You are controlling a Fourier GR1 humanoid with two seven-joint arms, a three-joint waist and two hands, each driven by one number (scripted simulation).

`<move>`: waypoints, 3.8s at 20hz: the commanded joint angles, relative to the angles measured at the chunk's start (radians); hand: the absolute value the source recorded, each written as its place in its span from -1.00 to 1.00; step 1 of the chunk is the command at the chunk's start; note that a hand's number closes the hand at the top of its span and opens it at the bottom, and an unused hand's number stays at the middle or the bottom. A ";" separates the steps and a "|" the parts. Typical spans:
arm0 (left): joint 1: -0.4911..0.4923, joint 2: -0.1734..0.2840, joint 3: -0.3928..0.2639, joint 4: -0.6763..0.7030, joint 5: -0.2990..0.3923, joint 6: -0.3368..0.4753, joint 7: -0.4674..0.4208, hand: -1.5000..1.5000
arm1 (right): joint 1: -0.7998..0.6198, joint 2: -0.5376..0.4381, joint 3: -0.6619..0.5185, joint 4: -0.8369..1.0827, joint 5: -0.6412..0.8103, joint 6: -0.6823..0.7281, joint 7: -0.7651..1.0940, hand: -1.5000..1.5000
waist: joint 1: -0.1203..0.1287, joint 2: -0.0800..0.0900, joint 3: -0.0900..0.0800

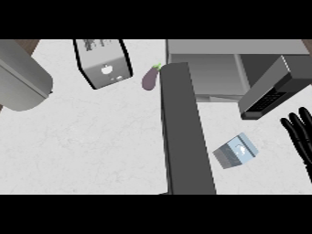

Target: Pick up the milk, place it into the microwave and close the microwave

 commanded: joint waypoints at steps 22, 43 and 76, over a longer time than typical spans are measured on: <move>0.219 -0.010 0.202 -0.074 0.232 -0.219 -0.075 -1.00 | -0.147 -0.015 -0.110 0.960 0.324 -0.070 -0.619 -1.00 | 0.014 0.001 0.001; 0.232 -0.011 0.233 -0.102 0.294 -0.237 -0.033 -1.00 | -0.498 -0.017 -0.183 1.710 0.384 -0.105 -1.055 -1.00 | 0.015 0.007 0.003; 0.317 -0.049 0.214 -0.058 0.303 -0.343 -0.068 -1.00 | -0.809 0.060 -0.252 1.886 0.354 -0.295 -1.088 1.00 | 0.017 0.006 0.002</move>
